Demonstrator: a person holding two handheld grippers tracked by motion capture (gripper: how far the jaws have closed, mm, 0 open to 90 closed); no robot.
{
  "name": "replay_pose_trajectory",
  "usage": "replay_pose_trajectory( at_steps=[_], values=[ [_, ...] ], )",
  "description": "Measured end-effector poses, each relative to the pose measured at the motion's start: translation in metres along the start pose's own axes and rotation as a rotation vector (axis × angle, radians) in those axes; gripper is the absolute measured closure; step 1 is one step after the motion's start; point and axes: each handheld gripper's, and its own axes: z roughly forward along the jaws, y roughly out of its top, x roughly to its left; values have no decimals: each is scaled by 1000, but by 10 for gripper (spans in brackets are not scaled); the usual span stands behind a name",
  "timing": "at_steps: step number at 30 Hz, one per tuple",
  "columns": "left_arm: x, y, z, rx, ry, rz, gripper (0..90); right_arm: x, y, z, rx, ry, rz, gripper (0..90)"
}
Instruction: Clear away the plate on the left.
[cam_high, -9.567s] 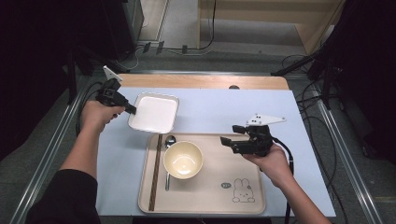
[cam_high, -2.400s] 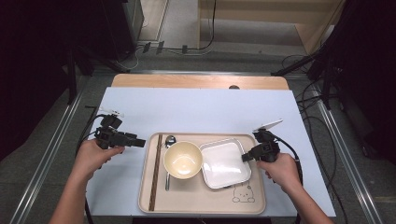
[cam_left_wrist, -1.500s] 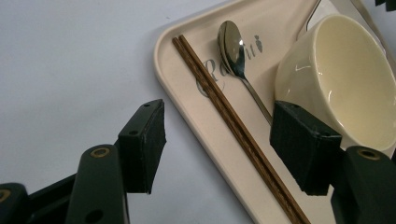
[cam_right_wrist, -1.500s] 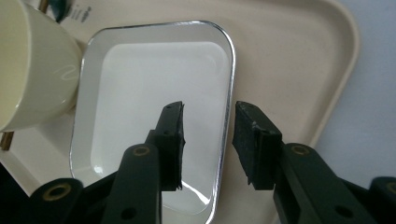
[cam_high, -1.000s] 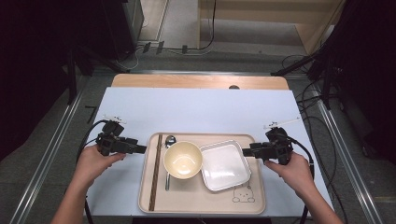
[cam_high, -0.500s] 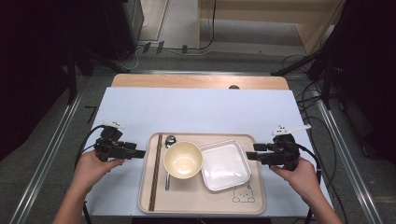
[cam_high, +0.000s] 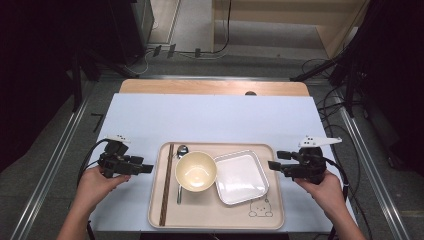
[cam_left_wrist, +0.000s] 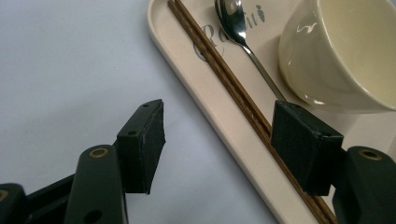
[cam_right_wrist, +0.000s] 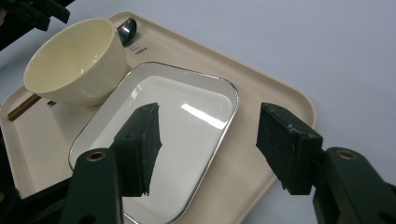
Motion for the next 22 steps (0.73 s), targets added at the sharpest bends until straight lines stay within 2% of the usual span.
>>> replay_pose_trajectory(
  at_steps=[15,17,21,22],
  values=[
    [1,-5,4,17,-3,1,355,-4,-4,7,-1,8,3,379],
    [2,-6,5,20,2,-2,352,-5,-5,7,-4,8,-2,353],
    [3,-6,5,21,1,-3,341,-7,-5,10,8,-19,-6,322],
    [3,-6,5,21,1,-3,339,-7,-5,10,12,-21,8,323]
  ],
)
